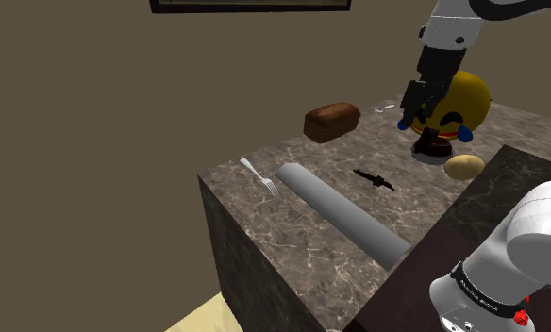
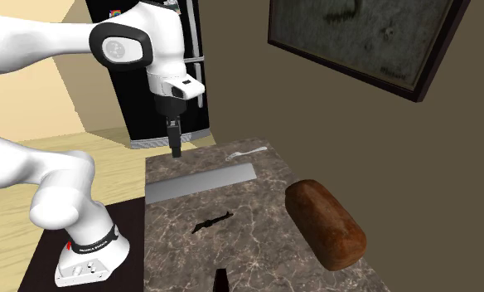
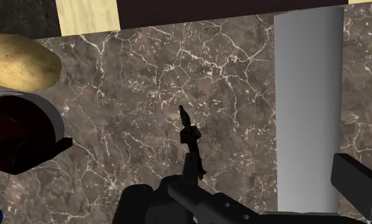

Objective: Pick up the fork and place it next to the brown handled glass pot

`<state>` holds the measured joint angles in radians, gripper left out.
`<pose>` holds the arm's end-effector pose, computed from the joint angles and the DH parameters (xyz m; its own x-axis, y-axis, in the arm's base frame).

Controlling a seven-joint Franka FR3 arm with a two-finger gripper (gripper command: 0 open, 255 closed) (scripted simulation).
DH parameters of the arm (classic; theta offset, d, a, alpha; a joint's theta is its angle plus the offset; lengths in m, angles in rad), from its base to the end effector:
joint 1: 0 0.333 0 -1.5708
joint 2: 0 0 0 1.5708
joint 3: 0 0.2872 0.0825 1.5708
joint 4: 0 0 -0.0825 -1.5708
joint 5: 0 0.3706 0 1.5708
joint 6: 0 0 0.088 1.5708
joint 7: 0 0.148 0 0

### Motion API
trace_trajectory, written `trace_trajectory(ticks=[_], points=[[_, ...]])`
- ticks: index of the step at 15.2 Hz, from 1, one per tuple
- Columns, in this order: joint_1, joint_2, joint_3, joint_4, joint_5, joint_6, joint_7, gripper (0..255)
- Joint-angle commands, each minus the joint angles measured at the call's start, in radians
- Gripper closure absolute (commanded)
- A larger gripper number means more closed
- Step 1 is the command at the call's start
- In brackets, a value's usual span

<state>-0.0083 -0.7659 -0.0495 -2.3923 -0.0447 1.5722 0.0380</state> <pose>0.3141 -0.0264 0.5060 0.9953 -0.0799 -0.0543 -0.0793 -0.9968 0.0124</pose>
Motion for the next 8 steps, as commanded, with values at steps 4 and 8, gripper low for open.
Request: trace_trajectory(ticks=[4,8], points=[[0.019,0.062,0.03,-0.021,0.023,0.099,0.03,0],[0.043,0.16,0.069,-0.029,0.047,0.229,0.068,0]])
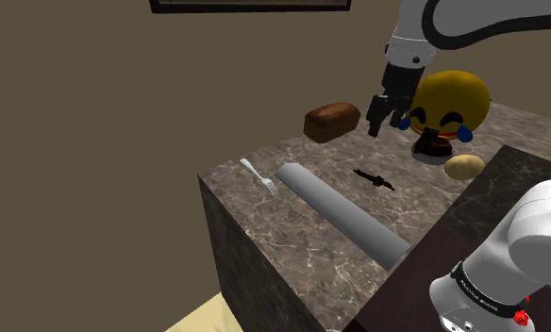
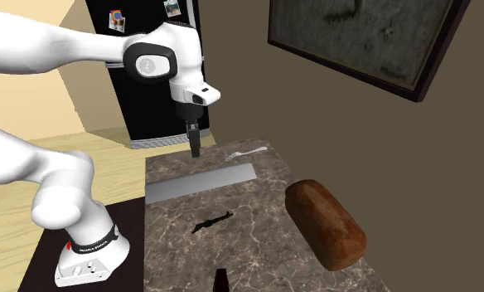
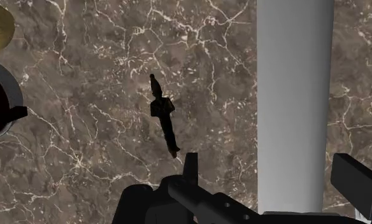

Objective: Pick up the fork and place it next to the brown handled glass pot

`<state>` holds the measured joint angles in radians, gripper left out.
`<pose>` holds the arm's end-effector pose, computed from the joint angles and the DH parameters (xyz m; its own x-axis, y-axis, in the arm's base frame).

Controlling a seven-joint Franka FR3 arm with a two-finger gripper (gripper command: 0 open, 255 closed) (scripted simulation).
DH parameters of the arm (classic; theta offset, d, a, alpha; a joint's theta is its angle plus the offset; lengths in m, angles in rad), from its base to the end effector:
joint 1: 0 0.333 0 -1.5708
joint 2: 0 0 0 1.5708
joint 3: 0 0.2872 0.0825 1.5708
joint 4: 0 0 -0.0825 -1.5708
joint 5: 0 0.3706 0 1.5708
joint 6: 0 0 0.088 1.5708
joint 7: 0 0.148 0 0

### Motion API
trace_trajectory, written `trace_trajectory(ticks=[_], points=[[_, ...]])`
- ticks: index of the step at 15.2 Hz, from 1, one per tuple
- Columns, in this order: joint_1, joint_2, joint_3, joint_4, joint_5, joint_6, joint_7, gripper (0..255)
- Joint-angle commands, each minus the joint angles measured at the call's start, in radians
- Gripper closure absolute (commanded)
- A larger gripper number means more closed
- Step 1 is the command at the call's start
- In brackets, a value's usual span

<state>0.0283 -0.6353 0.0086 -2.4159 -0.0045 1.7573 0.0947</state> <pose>0.3599 0.0128 0.4666 0.9980 -0.0587 -0.0223 -0.0585 -0.9982 0.0117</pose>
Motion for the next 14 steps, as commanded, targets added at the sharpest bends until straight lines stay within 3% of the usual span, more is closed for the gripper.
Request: trace_trajectory(ticks=[1,14], points=[[0.012,0.057,0.021,-0.004,0.012,0.075,0.02,0],[0.063,0.471,0.141,0.137,0.004,0.422,0.152,0]])
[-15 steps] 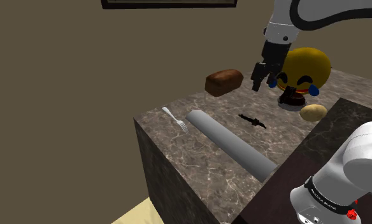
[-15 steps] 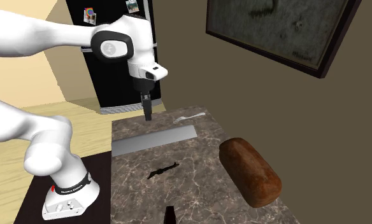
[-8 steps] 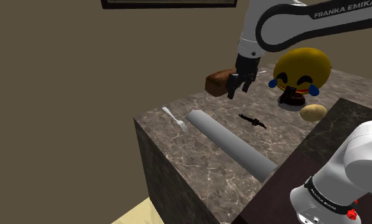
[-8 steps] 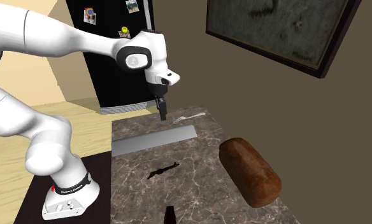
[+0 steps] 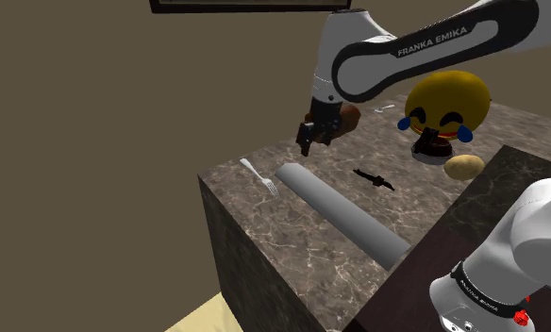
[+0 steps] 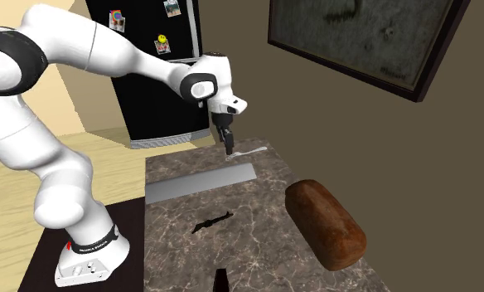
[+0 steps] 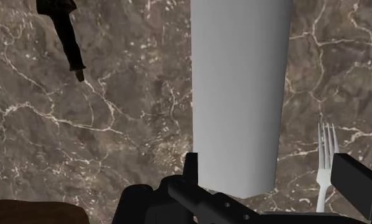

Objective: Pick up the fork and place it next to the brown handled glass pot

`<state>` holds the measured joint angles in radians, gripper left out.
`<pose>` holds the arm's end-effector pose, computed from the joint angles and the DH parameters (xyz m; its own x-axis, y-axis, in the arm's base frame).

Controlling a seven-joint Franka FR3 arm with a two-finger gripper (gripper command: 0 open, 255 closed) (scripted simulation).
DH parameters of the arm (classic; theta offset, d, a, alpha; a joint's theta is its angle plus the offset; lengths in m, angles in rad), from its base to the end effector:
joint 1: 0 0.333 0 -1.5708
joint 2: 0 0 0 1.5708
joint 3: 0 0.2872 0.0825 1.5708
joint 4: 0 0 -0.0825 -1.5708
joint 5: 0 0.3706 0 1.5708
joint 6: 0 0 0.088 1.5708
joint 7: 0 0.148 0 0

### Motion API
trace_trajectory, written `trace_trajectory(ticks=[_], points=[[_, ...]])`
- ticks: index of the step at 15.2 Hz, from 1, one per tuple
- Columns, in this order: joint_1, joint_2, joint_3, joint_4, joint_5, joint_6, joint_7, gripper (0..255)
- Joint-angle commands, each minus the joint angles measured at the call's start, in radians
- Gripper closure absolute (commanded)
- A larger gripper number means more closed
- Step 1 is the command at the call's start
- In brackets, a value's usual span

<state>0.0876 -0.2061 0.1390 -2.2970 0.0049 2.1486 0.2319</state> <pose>0.4687 0.1082 0.3748 0.9982 -0.0096 0.0598 -0.0103 -0.9999 0.0106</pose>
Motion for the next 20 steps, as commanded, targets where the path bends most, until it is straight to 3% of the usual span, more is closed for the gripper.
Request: trace_trajectory(ticks=[1,8,14,20], points=[[0.007,0.077,0.018,0.038,-0.014,0.051,0.027,0],[0.04,0.325,0.055,0.213,-0.093,0.155,0.121,0],[0.087,0.528,0.057,0.4,-0.169,0.193,0.191,0],[0.092,0.583,0.047,0.395,-0.188,0.252,0.203,0]])
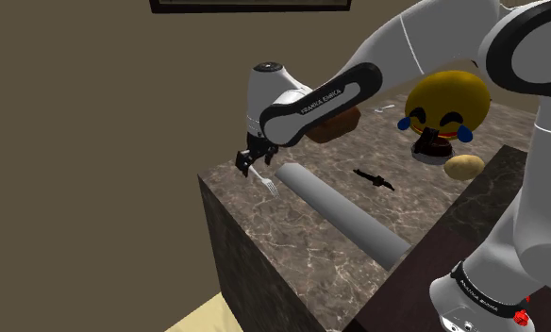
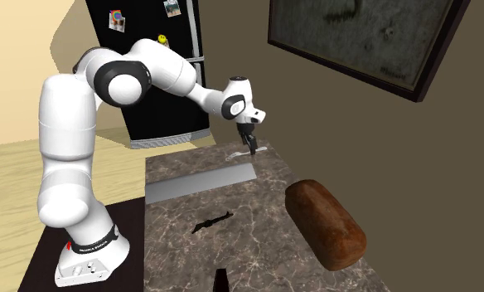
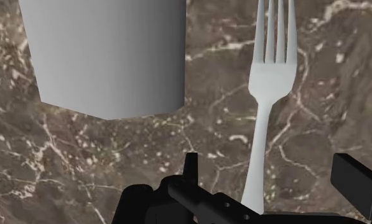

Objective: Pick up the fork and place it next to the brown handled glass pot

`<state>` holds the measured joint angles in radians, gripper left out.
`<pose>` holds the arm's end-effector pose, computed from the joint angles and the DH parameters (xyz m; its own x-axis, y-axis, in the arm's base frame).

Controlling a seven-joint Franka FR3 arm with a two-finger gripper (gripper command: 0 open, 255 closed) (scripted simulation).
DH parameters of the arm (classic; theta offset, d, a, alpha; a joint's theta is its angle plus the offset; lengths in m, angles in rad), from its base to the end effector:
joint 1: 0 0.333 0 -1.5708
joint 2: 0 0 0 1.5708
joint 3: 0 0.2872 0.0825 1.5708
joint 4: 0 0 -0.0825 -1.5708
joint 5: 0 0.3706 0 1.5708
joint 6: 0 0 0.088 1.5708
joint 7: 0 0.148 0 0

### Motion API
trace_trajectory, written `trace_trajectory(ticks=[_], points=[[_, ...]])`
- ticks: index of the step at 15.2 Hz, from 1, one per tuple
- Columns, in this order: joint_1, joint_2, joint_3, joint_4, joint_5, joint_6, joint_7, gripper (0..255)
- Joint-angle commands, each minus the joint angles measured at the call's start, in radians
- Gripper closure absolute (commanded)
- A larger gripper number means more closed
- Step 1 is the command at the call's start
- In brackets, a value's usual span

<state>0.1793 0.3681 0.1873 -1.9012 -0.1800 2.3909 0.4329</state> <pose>0.5852 0.2145 0.2637 0.9886 0.0413 0.1449 0.0400 -0.9991 0.0118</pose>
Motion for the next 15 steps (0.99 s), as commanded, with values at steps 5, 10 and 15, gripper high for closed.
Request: trace_trajectory(ticks=[5,10,15], points=[[0.002,0.024,-0.004,0.0,-0.008,0.024,0.005,0],[0.002,0.024,-0.004,0.0,-0.008,0.024,0.005,255],[0.002,0.024,-0.004,0.0,-0.008,0.024,0.005,255]])
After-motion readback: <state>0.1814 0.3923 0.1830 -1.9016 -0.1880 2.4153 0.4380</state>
